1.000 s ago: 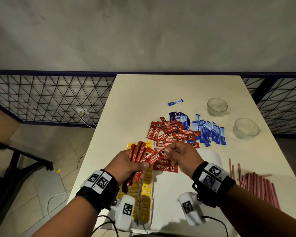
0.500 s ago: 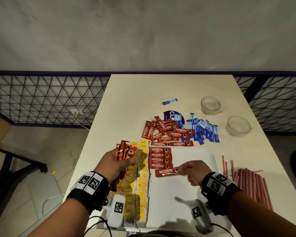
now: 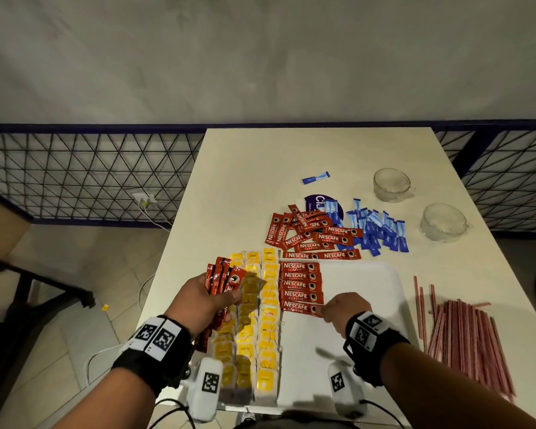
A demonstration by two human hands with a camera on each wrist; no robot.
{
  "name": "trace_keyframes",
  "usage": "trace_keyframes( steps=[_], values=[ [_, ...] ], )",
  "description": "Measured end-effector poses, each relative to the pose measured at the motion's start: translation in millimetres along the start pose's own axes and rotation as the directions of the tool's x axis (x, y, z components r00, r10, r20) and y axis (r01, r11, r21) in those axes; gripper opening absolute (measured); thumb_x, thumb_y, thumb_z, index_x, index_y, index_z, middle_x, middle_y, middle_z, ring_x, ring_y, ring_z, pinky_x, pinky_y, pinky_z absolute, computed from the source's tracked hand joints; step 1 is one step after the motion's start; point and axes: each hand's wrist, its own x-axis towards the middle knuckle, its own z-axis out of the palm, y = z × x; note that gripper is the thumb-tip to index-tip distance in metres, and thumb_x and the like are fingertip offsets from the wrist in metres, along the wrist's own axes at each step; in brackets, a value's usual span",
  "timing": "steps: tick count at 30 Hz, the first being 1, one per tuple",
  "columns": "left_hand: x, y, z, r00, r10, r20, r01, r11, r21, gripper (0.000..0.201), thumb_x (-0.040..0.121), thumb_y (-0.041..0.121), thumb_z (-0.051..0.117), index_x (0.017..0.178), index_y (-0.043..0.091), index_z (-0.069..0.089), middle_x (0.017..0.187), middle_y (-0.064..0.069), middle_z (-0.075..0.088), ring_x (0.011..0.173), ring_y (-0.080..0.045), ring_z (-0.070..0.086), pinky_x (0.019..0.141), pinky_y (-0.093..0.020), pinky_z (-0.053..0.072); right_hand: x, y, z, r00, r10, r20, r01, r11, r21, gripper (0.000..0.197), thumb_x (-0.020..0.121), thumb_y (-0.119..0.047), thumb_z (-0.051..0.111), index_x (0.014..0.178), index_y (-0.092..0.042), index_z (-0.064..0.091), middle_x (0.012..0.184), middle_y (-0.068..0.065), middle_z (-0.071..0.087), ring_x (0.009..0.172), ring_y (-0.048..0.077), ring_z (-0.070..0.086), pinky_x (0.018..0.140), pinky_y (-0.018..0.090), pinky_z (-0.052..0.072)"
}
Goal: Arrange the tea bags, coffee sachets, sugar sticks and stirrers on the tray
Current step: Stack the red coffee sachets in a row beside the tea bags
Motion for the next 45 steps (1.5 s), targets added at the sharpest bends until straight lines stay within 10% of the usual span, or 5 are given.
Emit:
trace_keyframes(
  steps=[5, 25, 31, 38, 45],
  values=[
    [-0.3, -3.3, -2.8, 1.0, -0.007, -0.006, 0.007, 1.0, 0.004, 0.016, 0.084, 0.01, 0.072, 0.095, 0.004, 0.063, 0.077, -0.014, 0.073, 0.045, -0.017, 0.058, 0.041, -0.025, 0.044, 2.2, -7.0, -3.2, 0.999, -0.028, -0.044, 0.017, 0.972, -0.233, 0.033, 0.087, -0.049, 0.058, 0.087, -0.019, 0.069, 0.094, -0.003, 0.07, 0.089, 0.016, 0.065, 0.084, 0.028, 0.053],
    [1.2, -6.7, -2.4, 1.0, -0.011, -0.001, 0.011, 1.0, 0.004, 0.019, 0.081, 0.008, 0.074, 0.095, 0.006, 0.061, 0.071, -0.012, 0.07, 0.052, -0.023, 0.06, 0.047, -0.03, 0.046, -0.6, -14.1, -7.6, 0.997, -0.062, -0.053, 0.041, 0.943, -0.33, 0.029, 0.087, -0.045, 0.058, 0.071, -0.022, 0.054, 0.087, -0.004, 0.064, 0.083, 0.015, 0.062, 0.082, 0.026, 0.052],
    [0.5, -6.7, -0.8, 0.999, -0.005, 0.035, 0.003, 0.998, 0.057, 0.023, 0.078, 0.01, 0.078, 0.095, 0.006, 0.063, 0.068, -0.012, 0.067, 0.053, -0.024, 0.061, 0.049, -0.031, 0.049, -23.3, -18.4, -18.8, 0.98, -0.14, -0.142, 0.137, 0.99, -0.031, 0.036, 0.084, -0.056, 0.059, 0.084, -0.021, 0.055, 0.083, -0.007, 0.061, 0.079, 0.013, 0.057, 0.074, 0.027, 0.045],
    [-7.0, 12.9, 31.0, 0.973, 0.038, 0.23, -0.054, 0.996, 0.064, 0.022, 0.077, -0.005, 0.074, 0.087, 0.01, 0.062, 0.056, 0.004, 0.067, 0.047, -0.007, 0.062, 0.047, -0.019, 0.048, -67.2, -60.7, -20.9, 0.813, -0.58, 0.048, 0.506, 0.745, 0.434, 0.008, 0.087, -0.031, 0.068, 0.087, -0.024, 0.065, 0.079, -0.003, 0.065, 0.055, 0.0, 0.054, 0.052, 0.013, 0.041],
    [-2.4, 14.1, 30.2, 0.982, 0.01, 0.19, -0.018, 0.999, 0.041, 0.022, 0.081, 0.002, 0.073, 0.098, 0.008, 0.061, 0.055, -0.004, 0.062, 0.041, -0.016, 0.051, 0.043, -0.024, 0.042, -59.9, -36.2, -31.5, 0.908, -0.42, 0.02, 0.294, 0.667, 0.684, 0.011, 0.089, -0.012, 0.065, 0.079, -0.013, 0.06, 0.066, 0.003, 0.066, 0.045, 0.012, 0.041, 0.048, 0.026, 0.036]
  ],
)
